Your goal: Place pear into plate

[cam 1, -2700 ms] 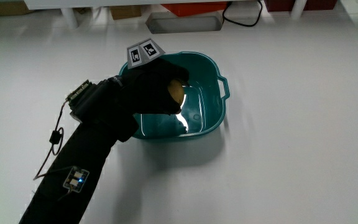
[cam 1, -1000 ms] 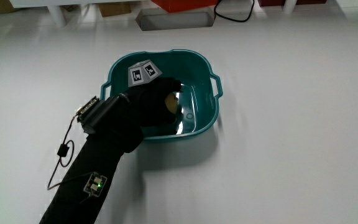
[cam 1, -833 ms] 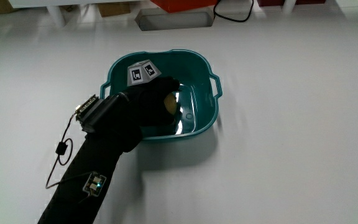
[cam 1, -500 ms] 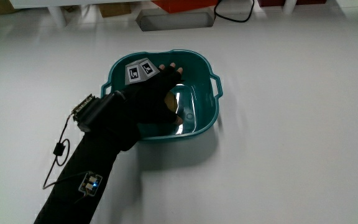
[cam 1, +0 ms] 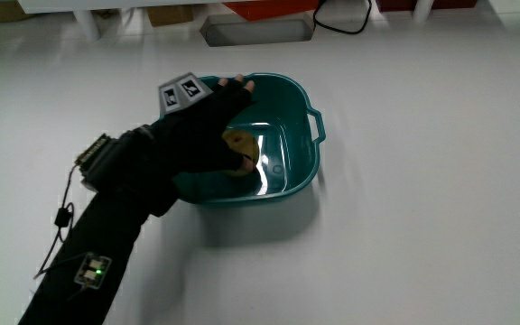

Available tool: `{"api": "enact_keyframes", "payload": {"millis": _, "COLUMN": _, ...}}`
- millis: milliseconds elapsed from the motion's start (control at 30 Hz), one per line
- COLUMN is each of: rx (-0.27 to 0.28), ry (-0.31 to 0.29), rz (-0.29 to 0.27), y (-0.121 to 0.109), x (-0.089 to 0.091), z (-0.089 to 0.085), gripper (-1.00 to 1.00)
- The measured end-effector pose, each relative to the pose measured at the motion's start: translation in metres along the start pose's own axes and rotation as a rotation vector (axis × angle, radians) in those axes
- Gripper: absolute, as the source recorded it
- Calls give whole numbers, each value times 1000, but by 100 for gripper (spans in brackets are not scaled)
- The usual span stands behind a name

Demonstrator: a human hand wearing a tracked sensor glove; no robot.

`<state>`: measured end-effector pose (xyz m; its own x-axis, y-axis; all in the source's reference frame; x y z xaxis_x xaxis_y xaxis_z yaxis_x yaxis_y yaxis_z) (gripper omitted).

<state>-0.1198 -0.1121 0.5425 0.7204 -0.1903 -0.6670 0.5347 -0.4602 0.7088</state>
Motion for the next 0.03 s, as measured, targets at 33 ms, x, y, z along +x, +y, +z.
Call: {"api": "enact_keyframes", "payload": {"millis": 33, "rx": 13, "ry": -8, "rz": -1, "y": -4, "x": -1, "z": 4, "gripper": -100}}
